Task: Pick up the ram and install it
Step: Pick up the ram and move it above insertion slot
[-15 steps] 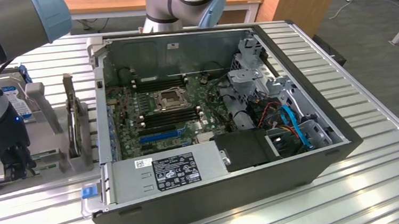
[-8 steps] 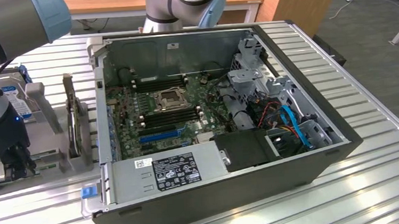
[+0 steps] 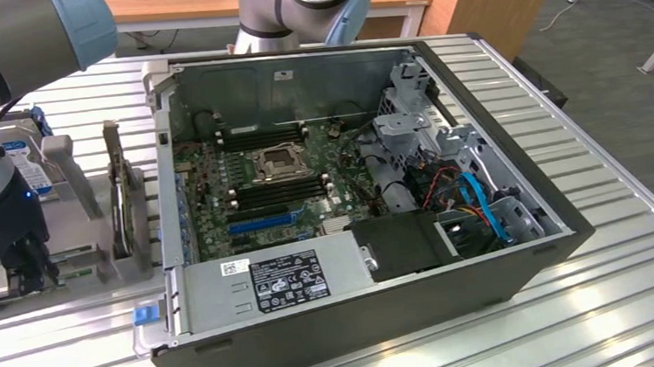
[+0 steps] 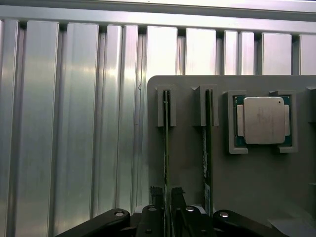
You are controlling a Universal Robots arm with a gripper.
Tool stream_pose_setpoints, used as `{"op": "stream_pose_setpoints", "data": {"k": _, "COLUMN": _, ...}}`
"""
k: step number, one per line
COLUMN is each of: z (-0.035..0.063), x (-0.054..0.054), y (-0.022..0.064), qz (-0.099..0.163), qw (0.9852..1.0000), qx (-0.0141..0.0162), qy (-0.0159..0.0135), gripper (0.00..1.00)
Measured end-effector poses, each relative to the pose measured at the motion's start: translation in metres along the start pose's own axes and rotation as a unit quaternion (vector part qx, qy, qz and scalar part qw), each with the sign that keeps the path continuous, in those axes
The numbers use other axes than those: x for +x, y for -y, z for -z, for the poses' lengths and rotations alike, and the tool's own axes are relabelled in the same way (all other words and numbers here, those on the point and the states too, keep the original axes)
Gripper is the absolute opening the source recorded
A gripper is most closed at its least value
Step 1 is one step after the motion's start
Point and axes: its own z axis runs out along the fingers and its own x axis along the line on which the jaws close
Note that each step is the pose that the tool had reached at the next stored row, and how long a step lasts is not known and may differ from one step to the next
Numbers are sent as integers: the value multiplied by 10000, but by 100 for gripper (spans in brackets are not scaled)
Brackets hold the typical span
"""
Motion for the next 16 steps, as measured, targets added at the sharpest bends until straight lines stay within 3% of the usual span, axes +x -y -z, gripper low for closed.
{"op": "stream_pose_setpoints", "data": {"k": 3, "z": 0, "x": 0, "y": 0, "qz": 0, "qw": 10000, "qx": 0, "qy": 0, "gripper": 11}}
{"op": "stream_pose_setpoints", "data": {"k": 16, "z": -1, "x": -16, "y": 0, "qz": -1, "qw": 10000, "qx": 0, "qy": 0, "gripper": 11}}
